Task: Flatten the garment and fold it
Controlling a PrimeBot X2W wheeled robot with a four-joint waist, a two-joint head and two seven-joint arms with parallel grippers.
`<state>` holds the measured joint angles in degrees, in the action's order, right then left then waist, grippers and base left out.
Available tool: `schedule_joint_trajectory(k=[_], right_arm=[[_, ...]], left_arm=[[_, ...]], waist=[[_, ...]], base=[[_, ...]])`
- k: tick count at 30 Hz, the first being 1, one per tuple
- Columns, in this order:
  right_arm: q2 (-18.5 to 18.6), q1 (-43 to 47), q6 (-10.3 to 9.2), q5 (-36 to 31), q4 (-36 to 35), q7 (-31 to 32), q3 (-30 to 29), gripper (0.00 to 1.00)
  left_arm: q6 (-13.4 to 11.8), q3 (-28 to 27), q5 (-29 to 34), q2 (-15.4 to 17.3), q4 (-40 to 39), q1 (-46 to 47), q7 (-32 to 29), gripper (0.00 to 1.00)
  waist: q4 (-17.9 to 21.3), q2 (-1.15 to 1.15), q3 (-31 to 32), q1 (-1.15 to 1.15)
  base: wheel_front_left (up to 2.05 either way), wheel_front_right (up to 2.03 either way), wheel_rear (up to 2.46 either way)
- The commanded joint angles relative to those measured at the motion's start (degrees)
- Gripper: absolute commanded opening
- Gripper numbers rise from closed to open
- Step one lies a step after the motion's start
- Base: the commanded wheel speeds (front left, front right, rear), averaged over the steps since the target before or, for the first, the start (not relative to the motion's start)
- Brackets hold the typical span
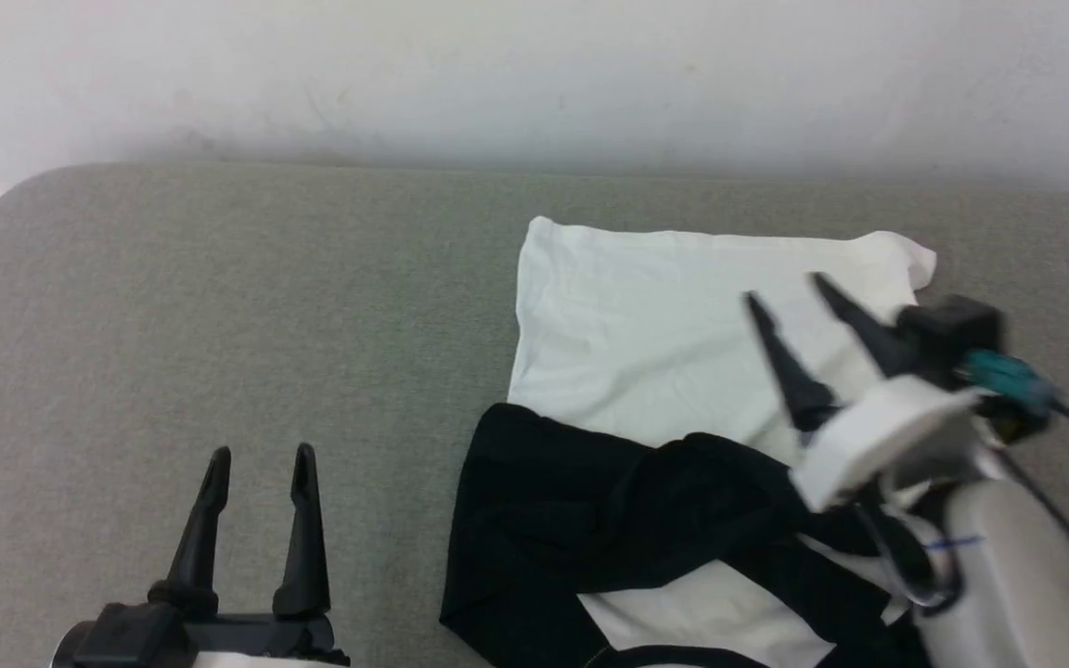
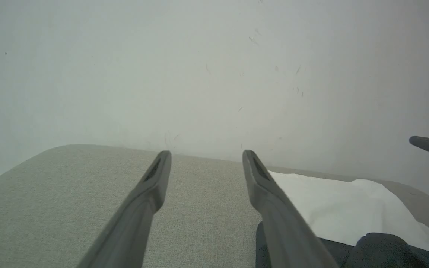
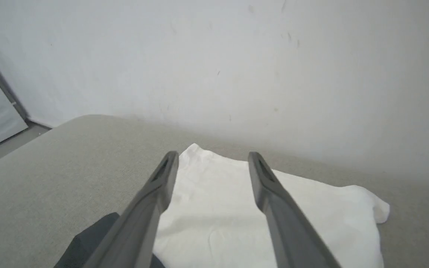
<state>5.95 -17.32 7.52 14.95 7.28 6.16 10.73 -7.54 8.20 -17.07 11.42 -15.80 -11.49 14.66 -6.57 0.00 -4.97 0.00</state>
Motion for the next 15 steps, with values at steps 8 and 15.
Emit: schedule_joint_trajectory(k=[8,15], right_arm=[[-2.6,15.7,-0.03,-9.2,-18.3,-5.9,-20.2,1.00],[-3.0,25.4,-0.03,-5.3,-18.3,-13.2,-25.0,1.00]], left_arm=[[1.0,-0.1,0.7,0.4,-1.4,-0.2,0.3,1.00],[1.5,-0.7,4.8,-0.2,-0.7,-2.3,0.3,1.00]], waist=[[4.0,0.00,0.4,0.00],[6.1,0.00,0.4,0.00]], base=[[0.00,0.00,0.00],[0.00,0.00,0.00]])
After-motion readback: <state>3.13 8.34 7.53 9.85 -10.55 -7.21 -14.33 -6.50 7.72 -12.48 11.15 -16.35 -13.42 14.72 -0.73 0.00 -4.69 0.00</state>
